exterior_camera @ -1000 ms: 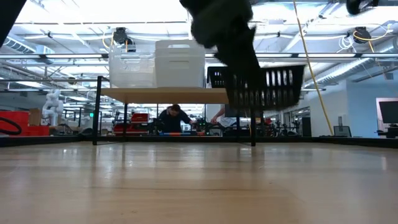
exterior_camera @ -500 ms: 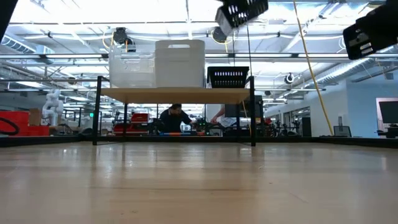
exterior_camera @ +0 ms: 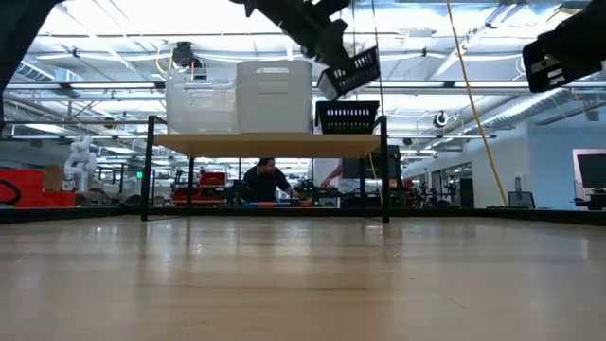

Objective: Stack baskets on shelf by color
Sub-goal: Stack the black bin on top of the black bin on the shelf

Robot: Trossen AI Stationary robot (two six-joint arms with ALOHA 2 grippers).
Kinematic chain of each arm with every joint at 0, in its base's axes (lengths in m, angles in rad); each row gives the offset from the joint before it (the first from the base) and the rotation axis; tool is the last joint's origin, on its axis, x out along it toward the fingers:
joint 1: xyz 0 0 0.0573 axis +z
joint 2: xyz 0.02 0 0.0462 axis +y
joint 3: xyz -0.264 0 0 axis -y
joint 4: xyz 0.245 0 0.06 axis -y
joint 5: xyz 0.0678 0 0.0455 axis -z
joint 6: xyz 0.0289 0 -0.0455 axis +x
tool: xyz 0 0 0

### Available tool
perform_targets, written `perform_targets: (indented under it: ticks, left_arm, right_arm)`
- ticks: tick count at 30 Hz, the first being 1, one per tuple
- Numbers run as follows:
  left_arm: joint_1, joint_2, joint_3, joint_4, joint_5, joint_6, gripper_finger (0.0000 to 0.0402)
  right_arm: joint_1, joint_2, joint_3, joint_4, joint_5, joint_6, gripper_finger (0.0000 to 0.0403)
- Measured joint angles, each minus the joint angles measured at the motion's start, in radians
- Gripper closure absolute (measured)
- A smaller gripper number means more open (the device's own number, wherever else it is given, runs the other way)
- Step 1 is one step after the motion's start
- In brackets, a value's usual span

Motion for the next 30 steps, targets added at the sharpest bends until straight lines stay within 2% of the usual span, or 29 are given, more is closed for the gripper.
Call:
perform_targets:
  ticks: [11,19,23,30]
  left_arm:
    - [-0.042,0.01,0.002,-0.134,-0.006,0.003,0.0393]
    - [-0.041,0.012,0.002,-0.126,-0.028,0.002,0.0388]
    - [-0.042,0.012,0.002,-0.126,-0.076,0.008,0.0356]
    - [-0.057,0.012,0.002,-0.124,-0.152,0.022,0.0269]
  right_arm:
    - [0.0,0.001,0.0,-0.044,0.0,0.001,0.0314]
    - [0.0,0.001,0.0,-0.046,-0.001,0.008,0.0314]
    - [0.0,0.001,0.0,-0.045,-0.001,0.009,0.0314]
    - [0.0,0.001,0.0,-0.046,-0.001,0.012,0.0314]
